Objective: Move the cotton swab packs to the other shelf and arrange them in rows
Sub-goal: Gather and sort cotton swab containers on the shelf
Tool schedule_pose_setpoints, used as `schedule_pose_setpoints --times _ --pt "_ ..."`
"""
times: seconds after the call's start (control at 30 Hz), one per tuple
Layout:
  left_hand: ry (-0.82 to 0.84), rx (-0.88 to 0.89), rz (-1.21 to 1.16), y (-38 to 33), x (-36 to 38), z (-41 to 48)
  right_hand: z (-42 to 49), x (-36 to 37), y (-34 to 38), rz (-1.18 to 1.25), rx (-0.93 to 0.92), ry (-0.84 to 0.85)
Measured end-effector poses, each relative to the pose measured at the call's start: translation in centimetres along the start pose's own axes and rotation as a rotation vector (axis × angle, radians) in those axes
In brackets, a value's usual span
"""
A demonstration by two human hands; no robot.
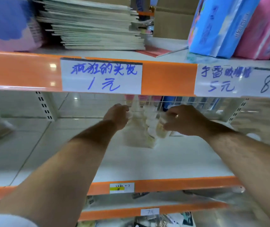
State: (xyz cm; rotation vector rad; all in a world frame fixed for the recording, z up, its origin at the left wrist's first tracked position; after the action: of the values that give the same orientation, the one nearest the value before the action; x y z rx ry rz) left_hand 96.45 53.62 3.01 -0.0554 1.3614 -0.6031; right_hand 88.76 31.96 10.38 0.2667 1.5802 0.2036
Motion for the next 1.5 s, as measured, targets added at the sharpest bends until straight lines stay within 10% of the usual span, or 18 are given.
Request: schedule_pose_setpoints --times 1.27,1.5 --pt "-0.057 0.074 0.074 2.7 -0.6 1.1 1.9 2.3 7.2 -0.033 -0.057 0.067" --pt "0.213 -0.062 0.118 6.8 -1.5 -3.4 3.6 5.7 11.9 -0.269 -0.149 0.101"
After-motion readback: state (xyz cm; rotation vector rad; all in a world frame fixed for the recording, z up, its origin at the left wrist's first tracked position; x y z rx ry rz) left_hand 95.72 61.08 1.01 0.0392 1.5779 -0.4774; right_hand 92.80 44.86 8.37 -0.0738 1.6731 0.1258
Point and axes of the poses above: each hand's wrist, its own z-axis towards the middle knuckle, its own x-axis out of the palm, y = z × x, the point moved 8 cm from there along z, towards the middle knuckle, and after that the axes turned 11 degrees about x, right-handed, at the moved point
